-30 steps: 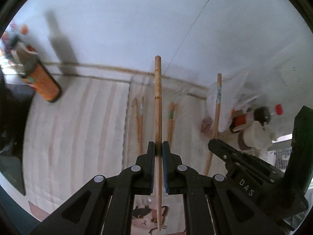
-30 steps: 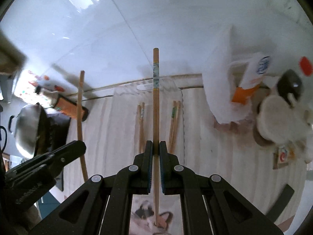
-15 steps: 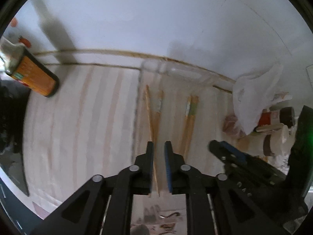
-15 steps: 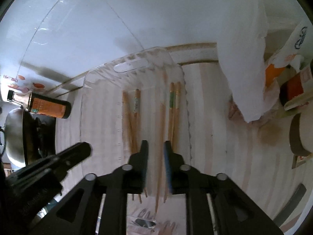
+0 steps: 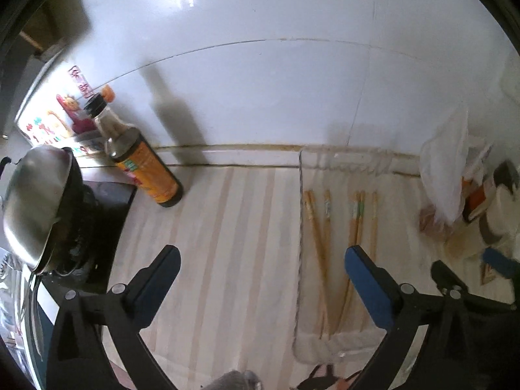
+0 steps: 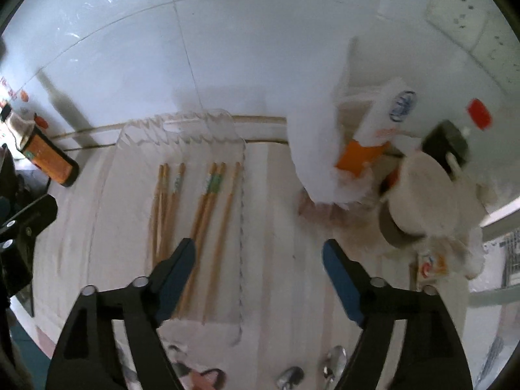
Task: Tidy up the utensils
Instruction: 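Grasp the large metal spoon with the right tool while the left tool approaches a spoon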
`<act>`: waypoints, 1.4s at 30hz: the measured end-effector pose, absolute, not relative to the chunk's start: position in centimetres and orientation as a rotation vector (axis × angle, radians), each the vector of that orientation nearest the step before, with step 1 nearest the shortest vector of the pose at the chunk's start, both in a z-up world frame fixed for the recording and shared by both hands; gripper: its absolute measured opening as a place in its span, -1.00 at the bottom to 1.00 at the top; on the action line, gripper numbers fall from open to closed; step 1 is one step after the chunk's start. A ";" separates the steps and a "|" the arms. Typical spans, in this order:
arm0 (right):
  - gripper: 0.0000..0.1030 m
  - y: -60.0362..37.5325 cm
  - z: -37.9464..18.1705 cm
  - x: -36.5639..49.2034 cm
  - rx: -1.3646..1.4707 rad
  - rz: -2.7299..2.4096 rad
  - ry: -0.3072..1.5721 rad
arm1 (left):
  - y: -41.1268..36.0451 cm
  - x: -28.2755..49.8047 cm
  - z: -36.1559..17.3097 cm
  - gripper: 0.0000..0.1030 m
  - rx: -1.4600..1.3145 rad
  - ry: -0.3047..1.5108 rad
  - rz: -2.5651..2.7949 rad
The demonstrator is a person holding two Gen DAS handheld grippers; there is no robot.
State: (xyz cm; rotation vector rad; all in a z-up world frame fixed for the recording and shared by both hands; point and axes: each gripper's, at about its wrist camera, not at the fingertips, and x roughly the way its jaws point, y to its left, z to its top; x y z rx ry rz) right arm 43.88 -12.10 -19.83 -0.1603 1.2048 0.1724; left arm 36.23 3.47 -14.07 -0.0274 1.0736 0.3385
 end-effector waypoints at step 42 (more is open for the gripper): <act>-0.05 -23.1 -22.0 29.7 0.123 0.135 1.373 | 7.8 20.4 -17.2 0.97 -0.230 1.230 0.416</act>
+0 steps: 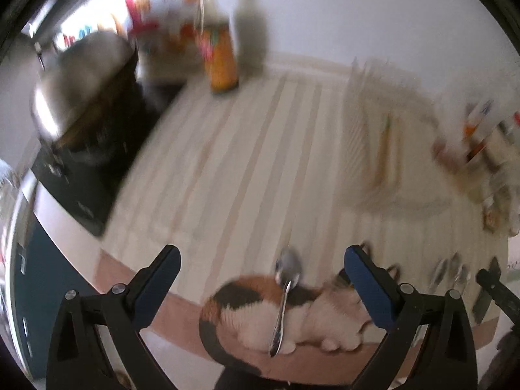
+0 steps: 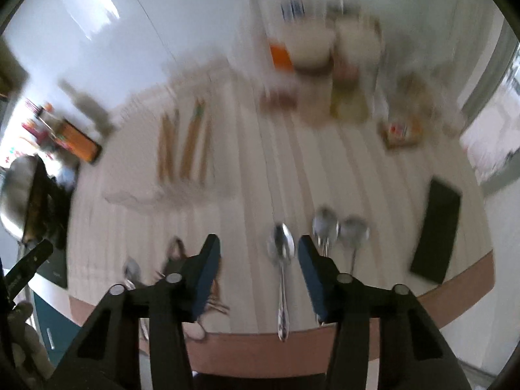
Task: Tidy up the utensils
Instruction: 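Grasp the large metal spoon with the right tool while the left tool approaches a spoon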
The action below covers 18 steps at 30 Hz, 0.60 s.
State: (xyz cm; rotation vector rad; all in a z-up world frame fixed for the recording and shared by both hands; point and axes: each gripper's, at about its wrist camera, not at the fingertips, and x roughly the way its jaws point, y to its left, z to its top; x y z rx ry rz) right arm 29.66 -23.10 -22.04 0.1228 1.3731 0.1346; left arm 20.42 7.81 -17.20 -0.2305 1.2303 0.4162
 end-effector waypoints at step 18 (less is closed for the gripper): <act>-0.86 -20.2 -32.5 27.1 -0.119 0.049 1.521 | 4.7 19.6 -30.0 -0.91 -0.245 1.493 0.286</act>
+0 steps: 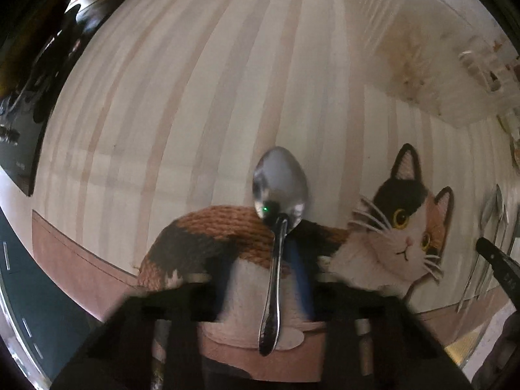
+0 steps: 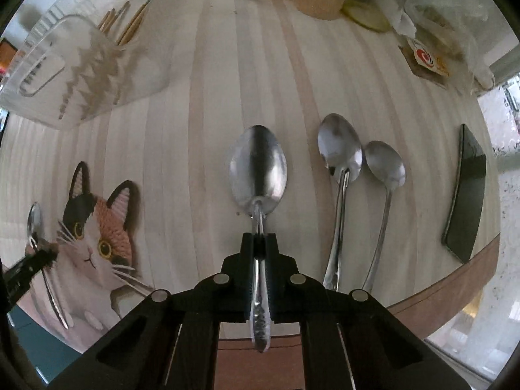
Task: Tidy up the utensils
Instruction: 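Grasp the large metal spoon with the right tool while the left tool approaches a spoon, then carry both held metal spoons over to the clear plastic rack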
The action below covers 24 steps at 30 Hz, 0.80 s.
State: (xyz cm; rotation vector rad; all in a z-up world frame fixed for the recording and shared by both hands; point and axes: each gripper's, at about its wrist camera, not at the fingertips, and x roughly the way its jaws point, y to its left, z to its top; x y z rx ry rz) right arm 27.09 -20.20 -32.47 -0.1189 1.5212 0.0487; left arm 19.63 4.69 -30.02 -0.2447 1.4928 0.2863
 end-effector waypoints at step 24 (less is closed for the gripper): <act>-0.87 -21.7 -22.9 26.6 0.105 0.155 1.366 | 4.6 18.8 -21.9 -0.99 -0.273 1.288 0.172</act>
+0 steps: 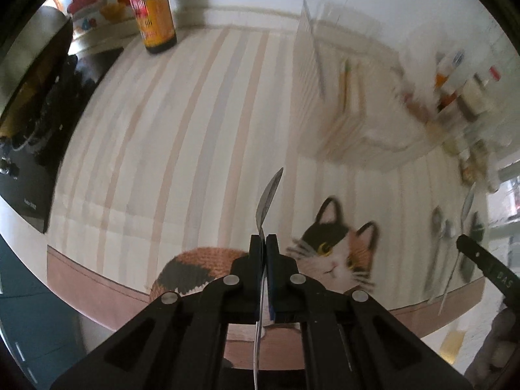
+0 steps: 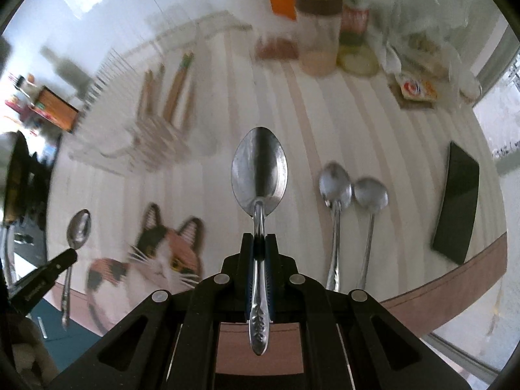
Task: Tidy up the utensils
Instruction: 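Carry both held metal spoons over to the clear plastic rack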
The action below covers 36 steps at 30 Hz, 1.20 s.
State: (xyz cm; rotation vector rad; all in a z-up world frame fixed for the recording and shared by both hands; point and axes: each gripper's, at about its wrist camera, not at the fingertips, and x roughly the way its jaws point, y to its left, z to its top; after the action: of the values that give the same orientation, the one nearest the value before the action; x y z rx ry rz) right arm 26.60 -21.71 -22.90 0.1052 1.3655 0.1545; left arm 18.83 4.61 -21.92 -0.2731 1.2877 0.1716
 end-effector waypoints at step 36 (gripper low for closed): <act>-0.87 -11.7 -23.2 46.4 0.126 0.286 1.373 | 2.7 41.4 -16.9 -0.99 -0.308 1.260 0.038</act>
State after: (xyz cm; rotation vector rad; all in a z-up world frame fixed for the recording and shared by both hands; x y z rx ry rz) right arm 46.40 -11.70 -23.16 0.1258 1.3734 0.2861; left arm 41.45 2.68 -16.89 -0.3082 1.2600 0.0384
